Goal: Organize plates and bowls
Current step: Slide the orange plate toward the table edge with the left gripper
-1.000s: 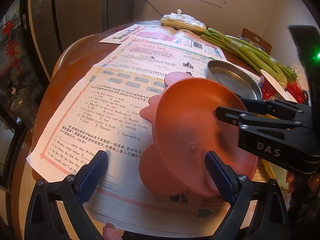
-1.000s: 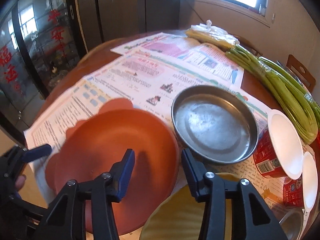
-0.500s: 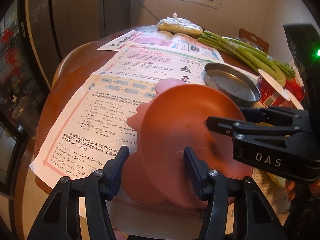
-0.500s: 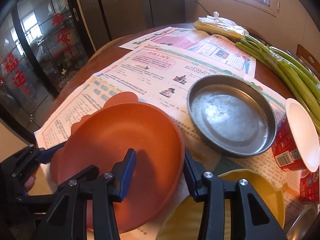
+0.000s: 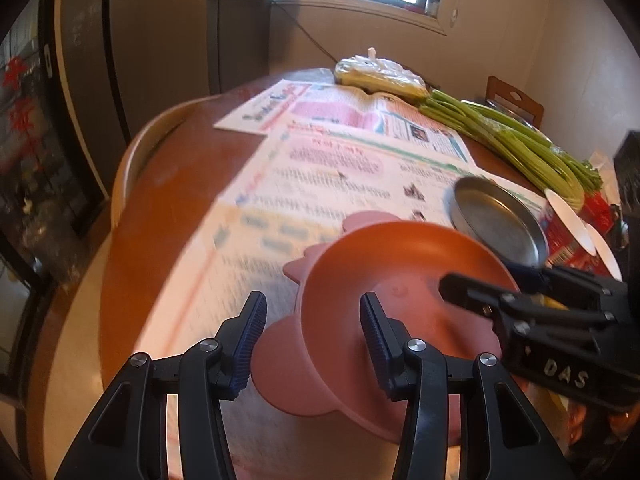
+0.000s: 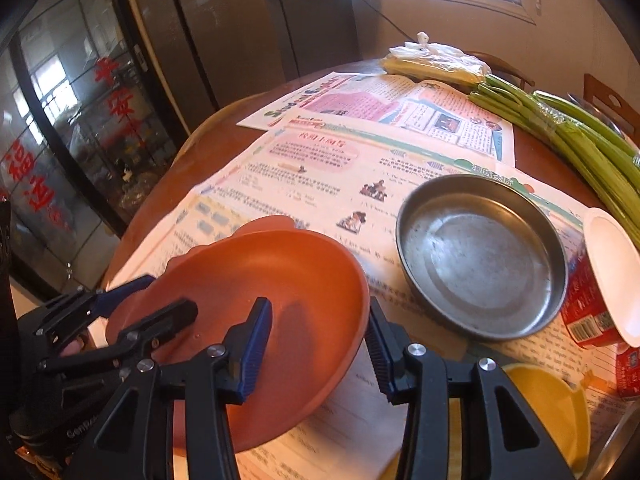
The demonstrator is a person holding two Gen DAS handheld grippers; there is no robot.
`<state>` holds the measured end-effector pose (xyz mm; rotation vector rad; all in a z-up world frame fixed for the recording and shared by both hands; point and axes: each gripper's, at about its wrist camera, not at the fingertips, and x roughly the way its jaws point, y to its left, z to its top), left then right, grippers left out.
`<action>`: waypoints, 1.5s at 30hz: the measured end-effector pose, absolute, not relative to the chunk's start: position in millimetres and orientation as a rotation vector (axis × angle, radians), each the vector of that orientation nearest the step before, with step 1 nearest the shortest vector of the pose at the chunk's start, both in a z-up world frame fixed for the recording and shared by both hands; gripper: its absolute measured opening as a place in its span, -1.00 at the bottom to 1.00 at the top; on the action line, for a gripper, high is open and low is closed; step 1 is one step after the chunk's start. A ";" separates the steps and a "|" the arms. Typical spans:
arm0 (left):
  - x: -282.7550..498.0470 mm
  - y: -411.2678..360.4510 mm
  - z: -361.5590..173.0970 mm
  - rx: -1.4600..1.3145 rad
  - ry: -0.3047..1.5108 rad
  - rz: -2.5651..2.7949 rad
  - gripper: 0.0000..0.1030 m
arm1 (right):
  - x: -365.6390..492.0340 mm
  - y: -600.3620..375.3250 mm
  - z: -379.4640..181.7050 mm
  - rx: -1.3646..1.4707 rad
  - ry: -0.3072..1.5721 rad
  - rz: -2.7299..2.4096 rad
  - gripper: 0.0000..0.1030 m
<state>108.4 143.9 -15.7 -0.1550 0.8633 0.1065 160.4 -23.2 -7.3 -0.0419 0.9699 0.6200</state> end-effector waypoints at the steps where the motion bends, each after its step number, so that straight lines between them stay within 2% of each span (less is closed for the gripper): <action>1: 112.9 145.8 -14.4 -0.147 0.856 0.100 -0.03 | 162.4 -22.6 -7.2 -0.031 0.972 0.615 -0.10; 13: 159.3 159.7 -27.6 -0.106 0.876 0.100 -0.01 | 172.4 -18.1 -14.6 0.021 0.992 0.589 -0.10; 22: 161.5 157.5 -35.6 -0.112 0.884 0.097 0.26 | 165.6 -19.3 -16.3 0.035 0.996 0.594 -0.09; 29: 150.8 155.5 -26.1 -0.091 0.850 0.138 0.36 | 163.9 -25.4 -10.7 0.037 0.971 0.578 -0.09; 45: 117.0 127.8 12.3 -0.060 0.769 0.116 0.40 | 141.1 -67.8 30.1 0.084 0.809 0.508 -0.09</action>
